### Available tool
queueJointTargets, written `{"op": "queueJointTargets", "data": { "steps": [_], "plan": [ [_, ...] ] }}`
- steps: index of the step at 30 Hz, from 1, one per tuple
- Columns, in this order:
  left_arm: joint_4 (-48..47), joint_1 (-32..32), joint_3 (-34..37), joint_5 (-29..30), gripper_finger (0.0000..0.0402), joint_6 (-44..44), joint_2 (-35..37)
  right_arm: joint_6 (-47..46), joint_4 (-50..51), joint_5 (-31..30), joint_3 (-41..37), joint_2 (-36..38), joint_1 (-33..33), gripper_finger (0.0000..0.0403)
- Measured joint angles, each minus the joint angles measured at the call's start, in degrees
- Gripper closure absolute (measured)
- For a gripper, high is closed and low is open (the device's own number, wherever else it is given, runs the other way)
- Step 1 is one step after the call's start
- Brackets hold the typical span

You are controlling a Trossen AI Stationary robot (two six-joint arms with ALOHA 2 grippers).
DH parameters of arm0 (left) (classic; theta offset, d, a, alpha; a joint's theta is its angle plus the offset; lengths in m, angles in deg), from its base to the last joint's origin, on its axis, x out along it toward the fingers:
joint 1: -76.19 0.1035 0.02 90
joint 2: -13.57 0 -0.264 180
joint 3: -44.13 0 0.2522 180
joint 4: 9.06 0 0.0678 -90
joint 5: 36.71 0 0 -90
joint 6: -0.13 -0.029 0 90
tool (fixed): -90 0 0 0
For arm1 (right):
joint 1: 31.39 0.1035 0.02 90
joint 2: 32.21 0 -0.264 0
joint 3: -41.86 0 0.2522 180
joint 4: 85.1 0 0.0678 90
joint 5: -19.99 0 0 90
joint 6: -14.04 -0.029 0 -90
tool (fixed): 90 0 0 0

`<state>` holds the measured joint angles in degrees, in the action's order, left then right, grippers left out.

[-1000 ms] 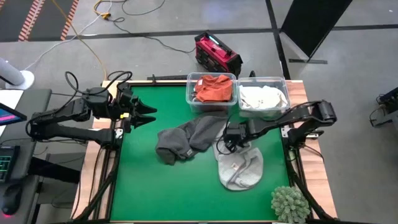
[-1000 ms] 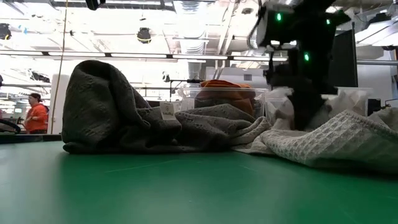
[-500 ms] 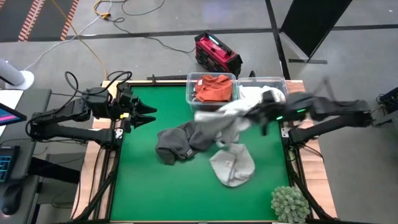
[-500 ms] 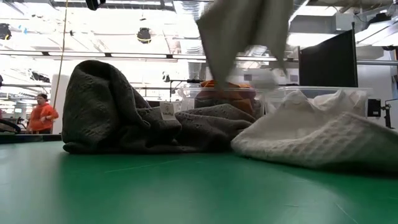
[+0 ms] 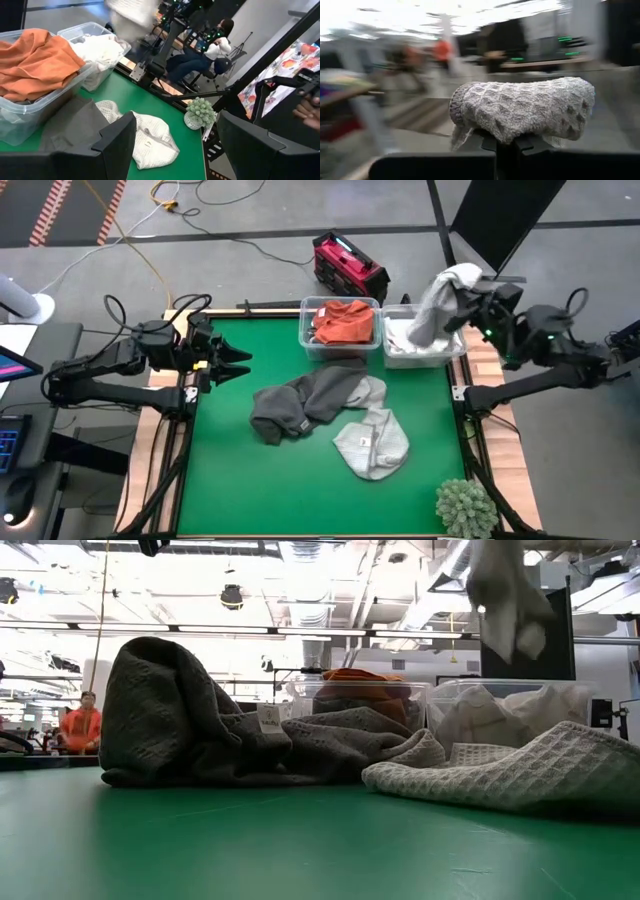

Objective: Sort towels by color in basket
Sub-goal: Put the light gray towel into the right transparent bin

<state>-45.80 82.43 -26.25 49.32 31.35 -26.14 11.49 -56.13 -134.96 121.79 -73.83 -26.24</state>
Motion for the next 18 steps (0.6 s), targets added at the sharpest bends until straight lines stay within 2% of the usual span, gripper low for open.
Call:
{"op": "queueJointTargets", "data": {
  "steps": [3,9,13,18],
  "plan": [
    [0.0,0.0,0.0,0.33,0.0136,0.03,0.0,1.97,1.18,-7.04,0.0,-1.92,-1.65,0.0378],
    [0.13,0.0,0.0,1.09,0.0136,0.05,0.0,1.76,6.35,-6.61,0.04,-6.44,-6.14,0.0378],
    [0.15,0.0,0.0,1.12,0.0136,0.06,0.0,-7.84,16.6,-3.63,0.04,-9.51,-8.79,0.0378],
    [0.15,0.02,0.0,1.11,0.0136,0.09,0.0,-22.72,32.13,2.1,0.04,-12.13,-15.43,0.0378]
  ]
}}
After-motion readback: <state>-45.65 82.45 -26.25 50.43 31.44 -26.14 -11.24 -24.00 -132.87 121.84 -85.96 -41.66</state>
